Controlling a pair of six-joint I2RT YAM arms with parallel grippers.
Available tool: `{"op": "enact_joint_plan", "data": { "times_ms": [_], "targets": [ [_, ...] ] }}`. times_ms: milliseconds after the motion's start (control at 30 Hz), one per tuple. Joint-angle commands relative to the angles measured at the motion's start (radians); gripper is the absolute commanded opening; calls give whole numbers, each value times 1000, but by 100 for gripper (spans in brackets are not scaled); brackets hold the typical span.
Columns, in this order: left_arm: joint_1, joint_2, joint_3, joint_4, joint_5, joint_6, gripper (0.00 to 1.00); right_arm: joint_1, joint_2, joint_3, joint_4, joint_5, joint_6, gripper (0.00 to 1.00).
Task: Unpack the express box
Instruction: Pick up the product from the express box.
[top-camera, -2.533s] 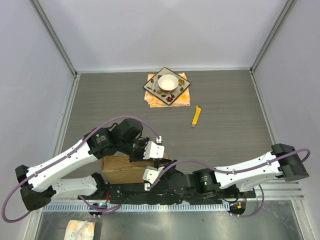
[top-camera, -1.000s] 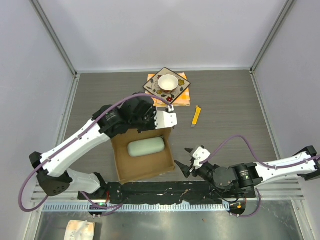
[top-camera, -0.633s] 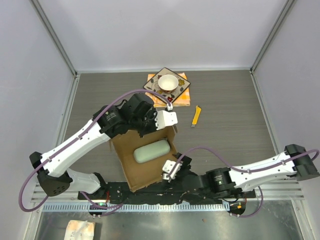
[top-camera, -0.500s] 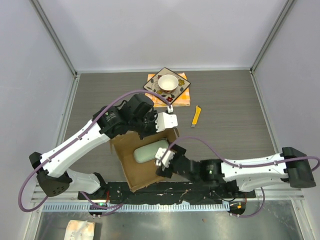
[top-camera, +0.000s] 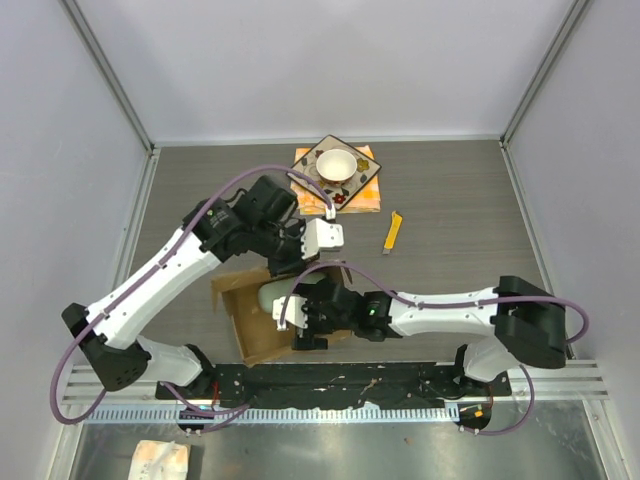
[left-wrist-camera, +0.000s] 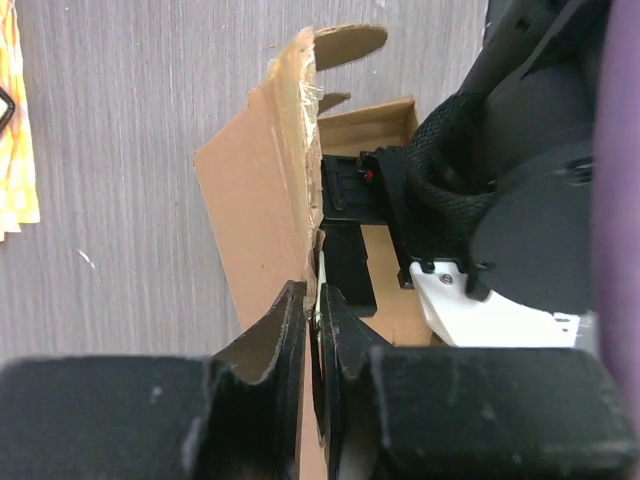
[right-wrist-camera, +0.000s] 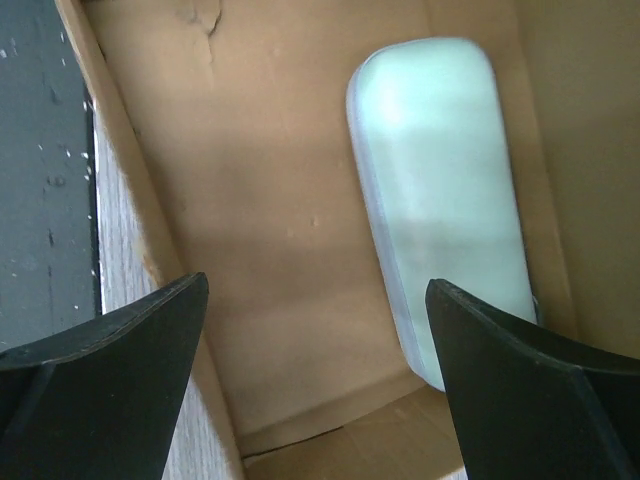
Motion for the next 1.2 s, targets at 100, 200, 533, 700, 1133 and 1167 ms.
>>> {"op": "enact_joint_plan", "data": {
  "times_ms": [100,200,533,700,1133,1167],
  "targets": [
    [185,80,212,-149,366,42,11,-13,59,0,153,-23,-150,97],
    [248,135,283,-224,483,70,9,-11,56,-46,266,11,-179,98],
    [298,307,459,-468,618,235,6,-45,153,-51,413,28,-241,98],
    [321,339,501,-525,655,237,3,-80,220,-24,446,14,-227,97],
    [321,301,450,-526,653,272,1,-157,325,28,303,-52,-158,95],
    [321,297,441,-526,652,275,1,-158,349,39,242,-29,-144,95]
  ]
}}
